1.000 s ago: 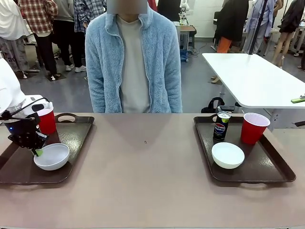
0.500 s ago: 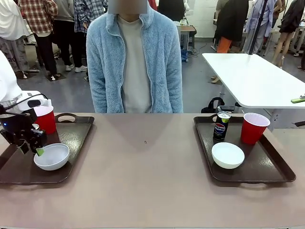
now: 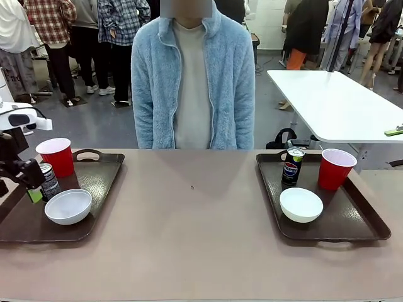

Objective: Prepare tableware on both trays.
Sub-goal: Pick up a Picnic Bowl from the table and place it on a Handle tray.

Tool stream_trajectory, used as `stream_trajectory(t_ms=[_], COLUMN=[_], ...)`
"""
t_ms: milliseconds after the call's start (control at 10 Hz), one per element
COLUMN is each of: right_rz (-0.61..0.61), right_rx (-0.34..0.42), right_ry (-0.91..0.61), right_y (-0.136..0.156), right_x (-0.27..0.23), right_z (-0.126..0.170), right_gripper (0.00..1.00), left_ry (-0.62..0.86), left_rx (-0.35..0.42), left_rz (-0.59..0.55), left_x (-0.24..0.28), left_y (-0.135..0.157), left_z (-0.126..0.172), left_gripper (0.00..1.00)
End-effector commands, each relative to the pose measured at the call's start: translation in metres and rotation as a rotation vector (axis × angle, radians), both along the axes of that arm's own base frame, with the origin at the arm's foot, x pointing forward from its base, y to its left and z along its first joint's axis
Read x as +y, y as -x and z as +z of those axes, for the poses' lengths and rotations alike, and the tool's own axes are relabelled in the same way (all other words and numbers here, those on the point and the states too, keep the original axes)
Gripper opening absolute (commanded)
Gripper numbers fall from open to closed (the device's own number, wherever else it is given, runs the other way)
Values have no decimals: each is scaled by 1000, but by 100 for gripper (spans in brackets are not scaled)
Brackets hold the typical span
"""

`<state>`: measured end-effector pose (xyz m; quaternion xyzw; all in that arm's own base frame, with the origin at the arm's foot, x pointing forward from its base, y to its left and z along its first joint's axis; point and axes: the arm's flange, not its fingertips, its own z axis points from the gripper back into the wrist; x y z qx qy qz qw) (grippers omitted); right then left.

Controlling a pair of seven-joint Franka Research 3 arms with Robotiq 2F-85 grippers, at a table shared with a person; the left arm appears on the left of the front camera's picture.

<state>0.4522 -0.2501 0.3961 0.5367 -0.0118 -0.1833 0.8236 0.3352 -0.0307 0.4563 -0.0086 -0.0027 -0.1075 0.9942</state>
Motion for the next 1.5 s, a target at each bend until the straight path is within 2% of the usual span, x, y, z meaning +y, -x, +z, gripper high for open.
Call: stream_trajectory(t_ms=[0,100,200,1000,1100,1200,1400], right_rz=[-2,-2,-2,-2,-2,-2,-2], right_rx=[-6,-6,-6,-6,-6,-6,-6], right_ry=[-3,-3,-3,-3,-3,-3,-3], right_y=[0,0,0,0,0,0,0], right_x=[0,0,0,0,0,0,0], right_z=[0,0,0,0,0,0,0], right_gripper=[97,97,97,97,97,97,97], left_ry=[39,50,7,15,196,405,579], left_rx=[-47,-62,-25,-26,50,65,46], left_rz=[11,37,4,10,-70,-78,-76], left_x=[1,2,1,1,33,66,129], left_y=[6,3,4,3,-24,-35,-50], left_z=[14,19,10,11,38,48,48], left_gripper=[100,100,100,100,100,100,100])
